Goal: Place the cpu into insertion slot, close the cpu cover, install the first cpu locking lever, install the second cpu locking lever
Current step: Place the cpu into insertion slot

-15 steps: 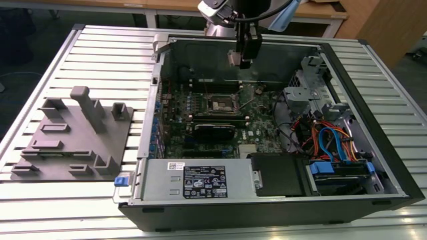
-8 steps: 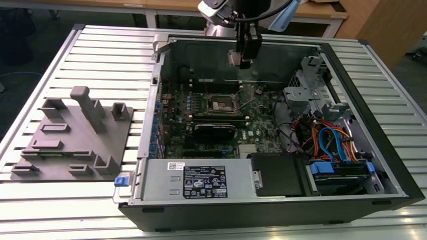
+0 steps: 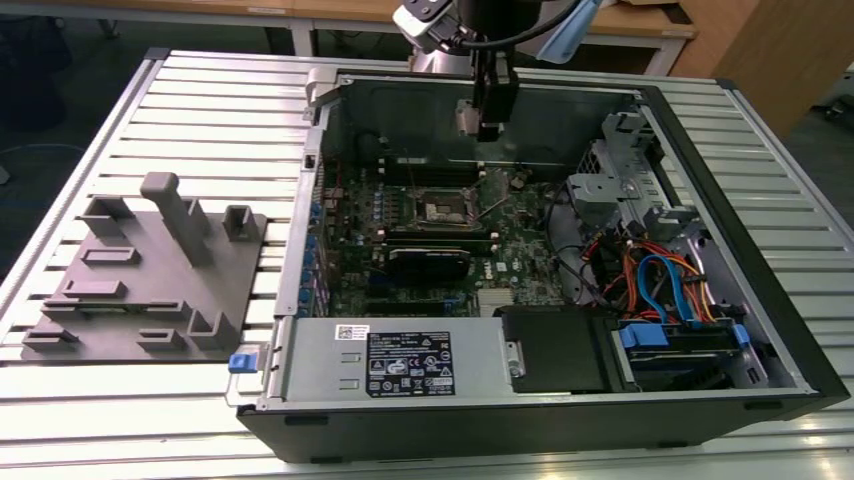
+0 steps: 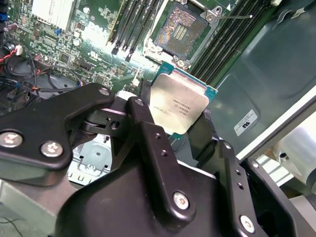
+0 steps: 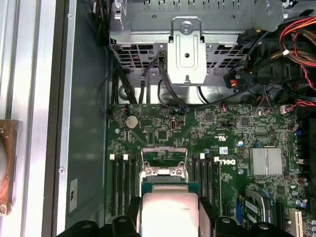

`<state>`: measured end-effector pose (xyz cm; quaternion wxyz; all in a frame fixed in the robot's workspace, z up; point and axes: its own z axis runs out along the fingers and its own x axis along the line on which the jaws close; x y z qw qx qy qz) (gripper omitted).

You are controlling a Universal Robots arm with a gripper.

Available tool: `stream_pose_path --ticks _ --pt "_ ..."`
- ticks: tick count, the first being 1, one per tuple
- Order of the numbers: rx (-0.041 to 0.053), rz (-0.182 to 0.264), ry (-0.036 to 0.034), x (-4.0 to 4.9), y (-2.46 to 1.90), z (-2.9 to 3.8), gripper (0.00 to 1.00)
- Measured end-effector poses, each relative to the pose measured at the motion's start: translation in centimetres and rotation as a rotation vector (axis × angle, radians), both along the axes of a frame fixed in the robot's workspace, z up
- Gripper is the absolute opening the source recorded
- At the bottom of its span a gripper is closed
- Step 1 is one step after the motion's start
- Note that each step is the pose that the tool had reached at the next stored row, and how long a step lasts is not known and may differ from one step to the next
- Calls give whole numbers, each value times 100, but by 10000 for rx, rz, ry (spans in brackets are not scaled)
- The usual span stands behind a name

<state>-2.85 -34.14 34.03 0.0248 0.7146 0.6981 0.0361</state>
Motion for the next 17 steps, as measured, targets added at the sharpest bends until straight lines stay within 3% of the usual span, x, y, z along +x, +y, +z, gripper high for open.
stream_pose_path --ticks 10,17 --pt "3 1 0 -1 0 -2 54" --pt "96 155 19 -4 0 -55 54"
